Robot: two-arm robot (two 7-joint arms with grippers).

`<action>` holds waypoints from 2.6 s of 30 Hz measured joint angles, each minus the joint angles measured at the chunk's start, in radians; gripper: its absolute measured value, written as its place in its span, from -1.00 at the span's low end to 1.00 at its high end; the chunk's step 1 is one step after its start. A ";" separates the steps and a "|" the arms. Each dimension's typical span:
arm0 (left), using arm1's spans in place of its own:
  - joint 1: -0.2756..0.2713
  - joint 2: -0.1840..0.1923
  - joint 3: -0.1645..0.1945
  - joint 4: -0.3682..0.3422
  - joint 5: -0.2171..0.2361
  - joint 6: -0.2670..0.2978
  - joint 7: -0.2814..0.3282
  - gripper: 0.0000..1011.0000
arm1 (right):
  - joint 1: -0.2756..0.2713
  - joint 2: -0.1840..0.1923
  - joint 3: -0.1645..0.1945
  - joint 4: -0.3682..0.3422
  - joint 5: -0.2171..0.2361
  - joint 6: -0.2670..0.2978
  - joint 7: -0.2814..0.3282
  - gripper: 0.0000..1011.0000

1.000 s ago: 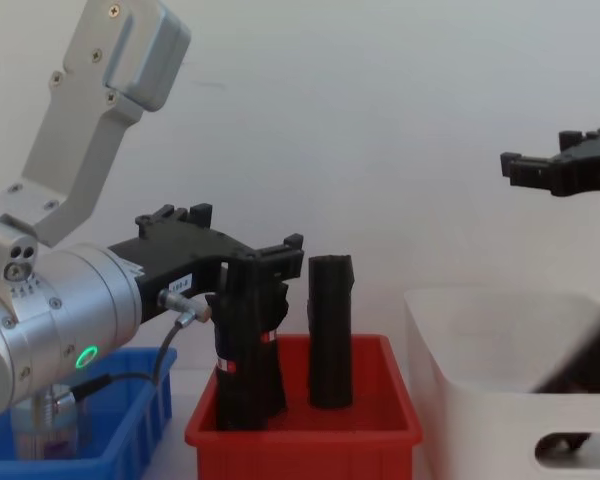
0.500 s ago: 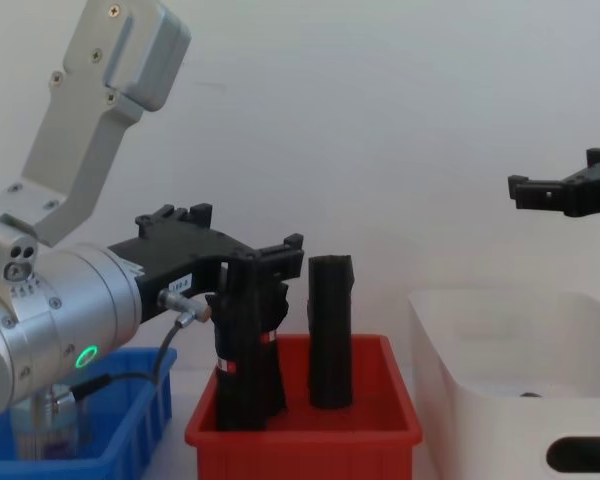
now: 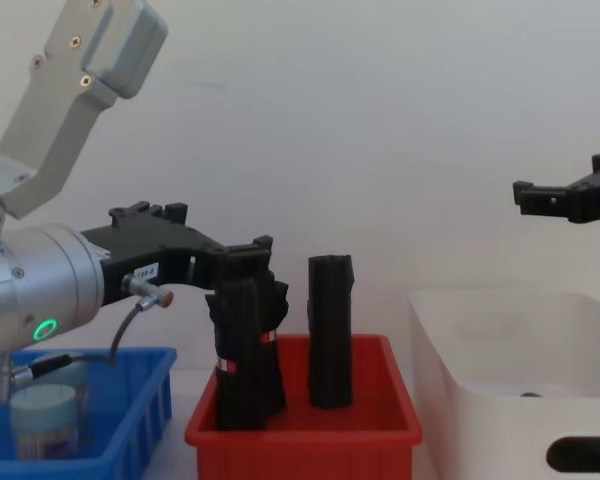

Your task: Pick the cotton swabs from the blue box and place them into the white box.

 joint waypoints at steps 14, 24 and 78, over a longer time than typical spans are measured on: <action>-0.023 0.062 -0.067 0.020 -0.044 0.157 -0.076 0.98 | -0.002 0.000 0.000 0.000 0.000 0.000 -0.005 0.98; -0.012 0.101 -0.106 0.033 -0.085 0.223 -0.064 0.98 | -0.003 0.000 0.000 0.000 0.000 0.000 -0.006 0.98; -0.009 0.080 -0.126 0.232 -0.137 0.200 -0.070 0.98 | -0.003 0.000 0.000 0.000 0.000 0.000 -0.006 0.98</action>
